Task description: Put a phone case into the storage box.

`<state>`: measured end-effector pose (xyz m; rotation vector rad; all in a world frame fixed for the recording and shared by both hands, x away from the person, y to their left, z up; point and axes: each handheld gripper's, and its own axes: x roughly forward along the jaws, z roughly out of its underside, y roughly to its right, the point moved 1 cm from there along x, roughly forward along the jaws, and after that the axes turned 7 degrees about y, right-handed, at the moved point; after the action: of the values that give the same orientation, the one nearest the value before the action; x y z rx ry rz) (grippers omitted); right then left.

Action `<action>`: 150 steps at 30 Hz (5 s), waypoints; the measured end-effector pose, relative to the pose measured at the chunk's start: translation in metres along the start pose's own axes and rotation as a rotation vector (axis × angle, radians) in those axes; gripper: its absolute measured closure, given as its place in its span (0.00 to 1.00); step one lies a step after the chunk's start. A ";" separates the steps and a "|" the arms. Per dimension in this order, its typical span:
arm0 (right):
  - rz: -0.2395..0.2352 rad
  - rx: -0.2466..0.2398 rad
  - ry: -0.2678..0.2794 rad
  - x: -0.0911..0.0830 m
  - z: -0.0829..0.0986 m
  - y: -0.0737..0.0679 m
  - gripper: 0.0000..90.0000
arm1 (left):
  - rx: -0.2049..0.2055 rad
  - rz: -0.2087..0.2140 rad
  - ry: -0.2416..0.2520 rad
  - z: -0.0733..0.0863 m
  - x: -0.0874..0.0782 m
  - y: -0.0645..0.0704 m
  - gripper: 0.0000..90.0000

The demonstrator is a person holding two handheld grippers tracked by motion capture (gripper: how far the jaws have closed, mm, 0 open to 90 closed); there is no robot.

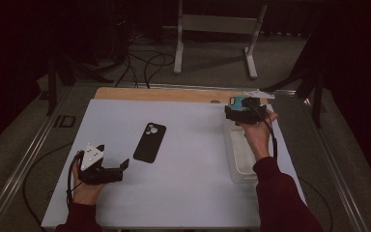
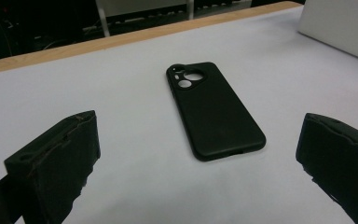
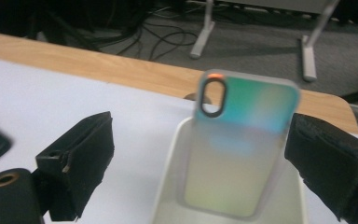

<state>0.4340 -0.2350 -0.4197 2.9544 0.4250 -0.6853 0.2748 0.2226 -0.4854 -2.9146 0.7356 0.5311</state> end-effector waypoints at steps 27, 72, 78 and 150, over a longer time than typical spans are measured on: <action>-0.207 -0.117 0.115 -0.068 0.027 -0.042 0.09 | -0.012 -0.010 -0.054 -0.002 0.011 0.004 0.00; -0.302 -0.097 0.235 -0.137 0.104 -0.027 0.09 | -0.002 0.048 -0.212 -0.031 0.082 0.017 0.00; -0.316 -0.101 0.247 -0.141 0.110 -0.028 0.09 | -0.005 0.047 -0.246 -0.032 0.094 0.018 0.00; -0.298 -0.076 0.288 -0.149 0.113 -0.021 0.10 | 0.017 -0.001 -0.521 -0.016 0.154 0.031 0.19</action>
<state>0.2520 -0.2682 -0.4552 2.9511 0.9060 -0.2522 0.3917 0.1244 -0.5246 -2.5717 0.6516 1.2075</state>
